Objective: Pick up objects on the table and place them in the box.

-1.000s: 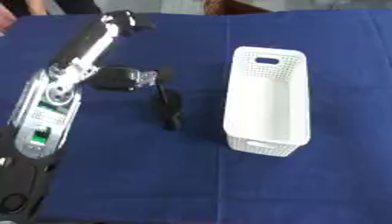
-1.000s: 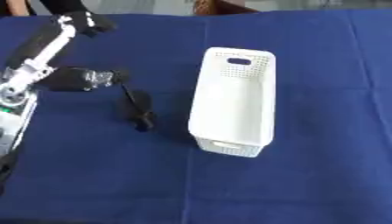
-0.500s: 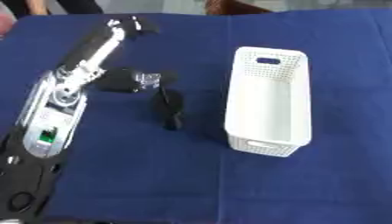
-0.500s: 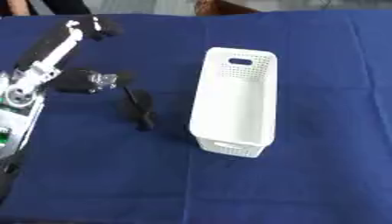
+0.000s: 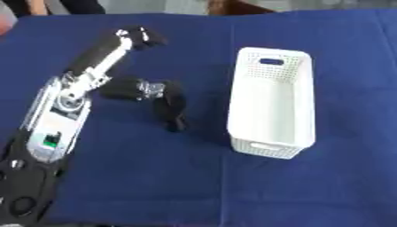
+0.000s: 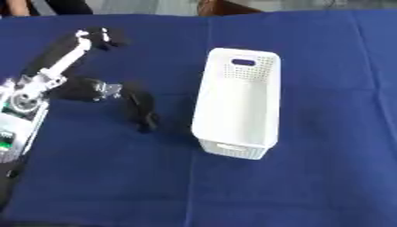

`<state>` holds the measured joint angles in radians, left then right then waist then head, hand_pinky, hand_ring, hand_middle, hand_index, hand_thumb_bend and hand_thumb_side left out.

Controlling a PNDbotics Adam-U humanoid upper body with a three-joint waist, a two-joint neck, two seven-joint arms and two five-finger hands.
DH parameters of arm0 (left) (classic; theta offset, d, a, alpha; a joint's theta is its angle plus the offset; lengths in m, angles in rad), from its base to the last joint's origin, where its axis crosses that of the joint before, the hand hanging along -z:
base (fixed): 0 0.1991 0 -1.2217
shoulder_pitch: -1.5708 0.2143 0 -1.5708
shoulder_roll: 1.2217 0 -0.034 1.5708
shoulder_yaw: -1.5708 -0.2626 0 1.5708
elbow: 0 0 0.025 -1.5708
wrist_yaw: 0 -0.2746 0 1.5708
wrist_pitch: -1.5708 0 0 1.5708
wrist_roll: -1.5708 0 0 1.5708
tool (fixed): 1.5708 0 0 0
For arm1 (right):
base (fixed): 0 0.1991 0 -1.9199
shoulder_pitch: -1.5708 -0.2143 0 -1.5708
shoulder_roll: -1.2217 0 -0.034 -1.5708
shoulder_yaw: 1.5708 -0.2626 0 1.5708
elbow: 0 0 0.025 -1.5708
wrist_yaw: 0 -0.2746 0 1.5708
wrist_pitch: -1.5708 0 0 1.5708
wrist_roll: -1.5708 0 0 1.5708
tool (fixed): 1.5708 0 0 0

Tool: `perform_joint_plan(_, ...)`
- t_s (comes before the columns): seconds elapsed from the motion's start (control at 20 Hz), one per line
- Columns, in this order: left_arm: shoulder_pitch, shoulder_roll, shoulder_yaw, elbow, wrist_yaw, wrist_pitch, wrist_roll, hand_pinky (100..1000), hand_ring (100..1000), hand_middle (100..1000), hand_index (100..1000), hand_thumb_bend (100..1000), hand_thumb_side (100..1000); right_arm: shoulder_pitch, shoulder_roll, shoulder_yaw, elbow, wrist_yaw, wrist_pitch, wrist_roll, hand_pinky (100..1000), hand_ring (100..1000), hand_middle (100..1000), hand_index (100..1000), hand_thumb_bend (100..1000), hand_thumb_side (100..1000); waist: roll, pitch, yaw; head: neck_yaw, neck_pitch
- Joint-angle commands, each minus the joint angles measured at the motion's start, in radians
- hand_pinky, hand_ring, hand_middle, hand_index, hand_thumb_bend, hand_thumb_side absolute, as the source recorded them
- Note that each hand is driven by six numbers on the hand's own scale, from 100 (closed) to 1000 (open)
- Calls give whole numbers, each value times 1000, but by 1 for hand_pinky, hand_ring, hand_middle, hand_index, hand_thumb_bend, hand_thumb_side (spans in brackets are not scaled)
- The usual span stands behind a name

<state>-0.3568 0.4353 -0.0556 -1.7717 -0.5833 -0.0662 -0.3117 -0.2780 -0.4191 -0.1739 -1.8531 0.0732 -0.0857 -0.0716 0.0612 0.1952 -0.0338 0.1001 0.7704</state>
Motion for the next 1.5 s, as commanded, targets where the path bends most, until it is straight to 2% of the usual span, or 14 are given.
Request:
perform_joint_plan(0.05, -5, 7, -2, -1, -17, -9, 6, 766, 757, 766, 833, 886, 712, -12, -16, -9, -9, -1, 0, 2, 598, 707, 812, 942, 100, 796, -2, -15, 0, 10, 0)
perform_joint_plan(1.0, 5, -31, -19, 34, -38, -28, 15, 772, 755, 763, 830, 886, 734, -13, -15, -8, -12, -3, -1, 5, 599, 708, 813, 943, 100, 798, -4, -16, 2, 17, 0)
perform_joint_plan(1.5, 9, -42, -39, 64, -29, -61, -6, 780, 758, 764, 826, 839, 753, -13, -15, -7, -13, -3, -1, 6, 600, 709, 813, 943, 100, 797, -5, -14, 1, 19, 0)
